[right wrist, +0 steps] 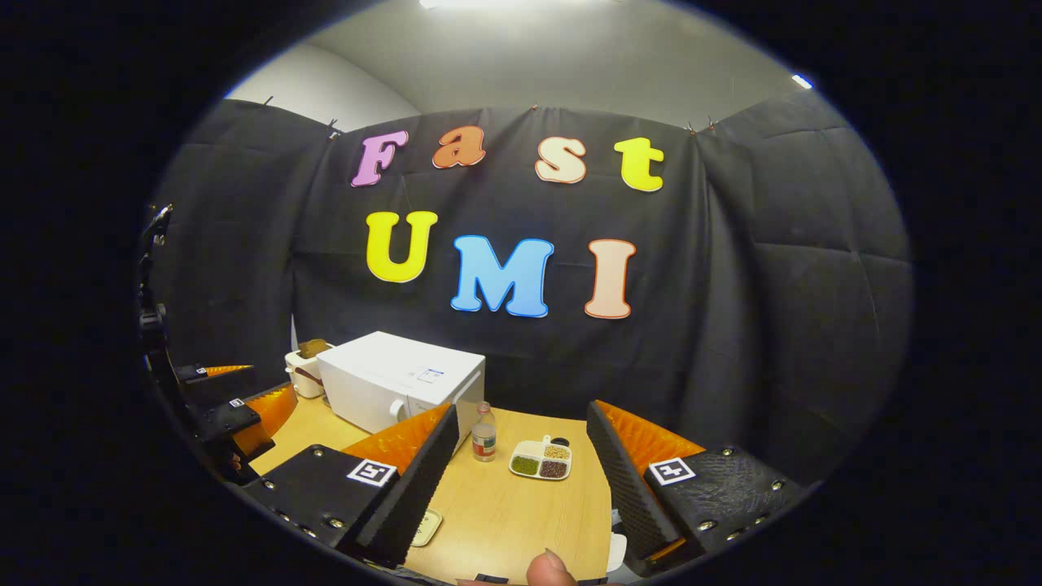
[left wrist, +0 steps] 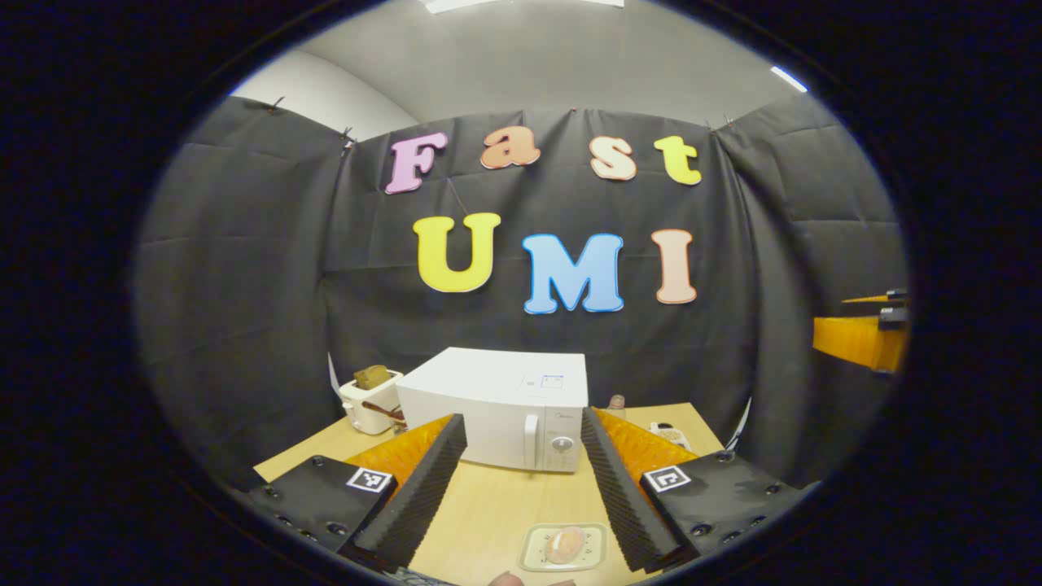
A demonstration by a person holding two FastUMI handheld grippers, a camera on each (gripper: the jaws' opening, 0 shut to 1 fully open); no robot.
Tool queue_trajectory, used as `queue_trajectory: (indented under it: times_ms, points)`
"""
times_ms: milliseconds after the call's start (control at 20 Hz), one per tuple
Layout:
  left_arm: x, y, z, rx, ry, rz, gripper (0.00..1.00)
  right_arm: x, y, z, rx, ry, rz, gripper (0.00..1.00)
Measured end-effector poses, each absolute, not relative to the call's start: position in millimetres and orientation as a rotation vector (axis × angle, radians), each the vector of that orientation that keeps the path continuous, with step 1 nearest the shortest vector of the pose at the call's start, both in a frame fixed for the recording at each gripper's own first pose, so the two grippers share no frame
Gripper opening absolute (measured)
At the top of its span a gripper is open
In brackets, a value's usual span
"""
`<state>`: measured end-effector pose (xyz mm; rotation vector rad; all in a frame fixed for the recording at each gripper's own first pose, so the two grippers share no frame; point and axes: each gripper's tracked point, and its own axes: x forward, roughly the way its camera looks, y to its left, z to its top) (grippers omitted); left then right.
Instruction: Open the microwave oven with the left hand, put the food in, and close the microwave oven.
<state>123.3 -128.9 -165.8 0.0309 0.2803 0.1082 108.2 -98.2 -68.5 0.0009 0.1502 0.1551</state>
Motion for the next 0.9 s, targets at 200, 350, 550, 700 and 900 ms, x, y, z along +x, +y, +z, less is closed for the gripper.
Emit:
queue_trajectory:
  times_ms: [200, 350, 550, 700, 900]
  points:
    - [175, -120, -252, 0.028, 0.374, 0.011, 0.94, 126, -85, -82, 0.004, 0.236, 0.050, 0.97]
    - [208, -104, -316, 0.004, 0.452, -0.039, 0.97, 136, -78, -88, 0.010, 0.270, -0.037, 0.97]
    - [251, -88, -378, -0.002, 0.511, -0.085, 0.94, 143, -72, -98, -0.026, 0.320, -0.130, 0.97]
    - [279, -80, -418, 0.022, 0.560, -0.103, 0.94, 144, -74, -104, -0.061, 0.358, -0.184, 0.97]
    - [320, -69, -465, 0.040, 0.604, -0.103, 0.95, 142, -77, -115, -0.089, 0.414, -0.228, 0.96]
